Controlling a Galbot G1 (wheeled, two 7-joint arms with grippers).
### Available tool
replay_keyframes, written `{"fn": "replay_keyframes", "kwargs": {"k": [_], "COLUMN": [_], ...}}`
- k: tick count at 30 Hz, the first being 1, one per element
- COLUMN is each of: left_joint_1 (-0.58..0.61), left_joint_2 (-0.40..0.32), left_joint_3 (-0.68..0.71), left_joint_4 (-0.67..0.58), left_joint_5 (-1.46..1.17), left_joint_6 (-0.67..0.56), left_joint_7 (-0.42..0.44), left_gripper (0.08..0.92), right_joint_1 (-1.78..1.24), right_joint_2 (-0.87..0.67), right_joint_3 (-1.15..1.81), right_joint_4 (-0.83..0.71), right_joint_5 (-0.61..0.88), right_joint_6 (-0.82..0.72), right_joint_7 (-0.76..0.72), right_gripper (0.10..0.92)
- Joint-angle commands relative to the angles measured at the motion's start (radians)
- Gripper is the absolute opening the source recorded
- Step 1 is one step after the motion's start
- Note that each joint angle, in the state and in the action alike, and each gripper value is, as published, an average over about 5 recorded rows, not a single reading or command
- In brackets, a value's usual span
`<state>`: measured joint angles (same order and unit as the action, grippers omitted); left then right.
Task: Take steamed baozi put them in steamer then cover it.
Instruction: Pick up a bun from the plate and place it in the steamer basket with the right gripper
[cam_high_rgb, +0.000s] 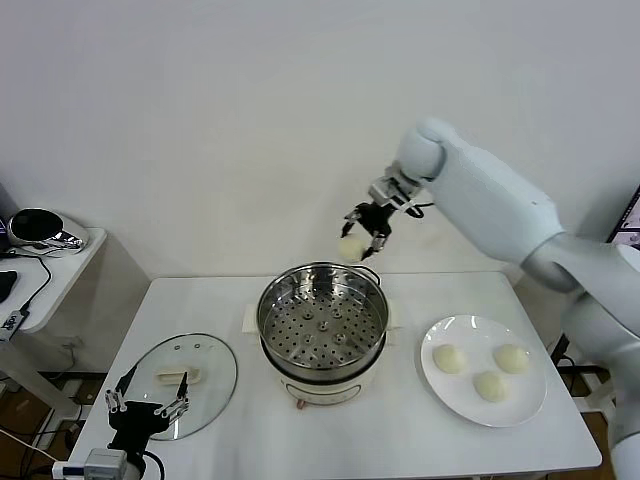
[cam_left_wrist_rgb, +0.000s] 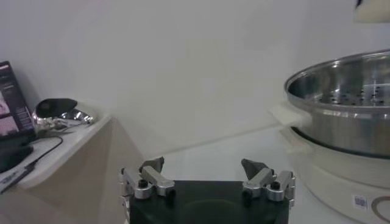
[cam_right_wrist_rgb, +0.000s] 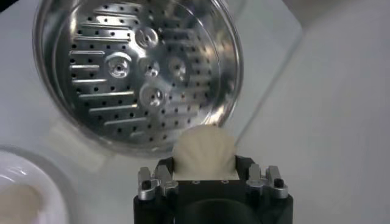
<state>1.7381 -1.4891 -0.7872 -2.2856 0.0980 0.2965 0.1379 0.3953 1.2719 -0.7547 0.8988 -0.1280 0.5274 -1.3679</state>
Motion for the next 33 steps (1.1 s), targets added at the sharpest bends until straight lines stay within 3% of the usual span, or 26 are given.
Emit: {"fn": "replay_keyframes", "kwargs": {"k": [1, 14, 21, 28, 33], "left_joint_1": [-0.013, 0.008, 0.011, 0.014, 0.016], "left_joint_2": [-0.007, -0.003, -0.007, -0.007, -0.008], "left_joint_3": [-0.009, -0.008, -0.007, -0.012, -0.011], "left_joint_4": [-0.012, -0.026, -0.021, -0.026, -0.021], "left_joint_5": [0.014, -0.007, -0.009, -0.018, -0.021], "left_joint_6": [0.001, 0.006, 0.005, 0.006, 0.005], "left_joint_7": [0.001, 0.003, 0.002, 0.001, -0.001], "left_gripper": [0.823, 0.823, 0.823, 0.823, 0.823], "right_joint_1": [0.035, -0.034, -0.062, -0.102, -0.120], "right_joint_2": [0.113, 0.178, 0.203, 0.264, 0.270], "right_joint_3": [-0.087, -0.090, -0.081, -0.032, -0.026], "right_joint_4": [0.008, -0.122, -0.110, -0.227, -0.244], "right_joint_5": [-0.064, -0.159, -0.186, -0.319, -0.333], "right_joint_6": [0.302, 0.302, 0.301, 0.302, 0.302], "right_joint_7": [-0.012, -0.006, -0.008, 0.022, 0.030], "right_gripper": [0.619, 0.619, 0.619, 0.619, 0.619]}}
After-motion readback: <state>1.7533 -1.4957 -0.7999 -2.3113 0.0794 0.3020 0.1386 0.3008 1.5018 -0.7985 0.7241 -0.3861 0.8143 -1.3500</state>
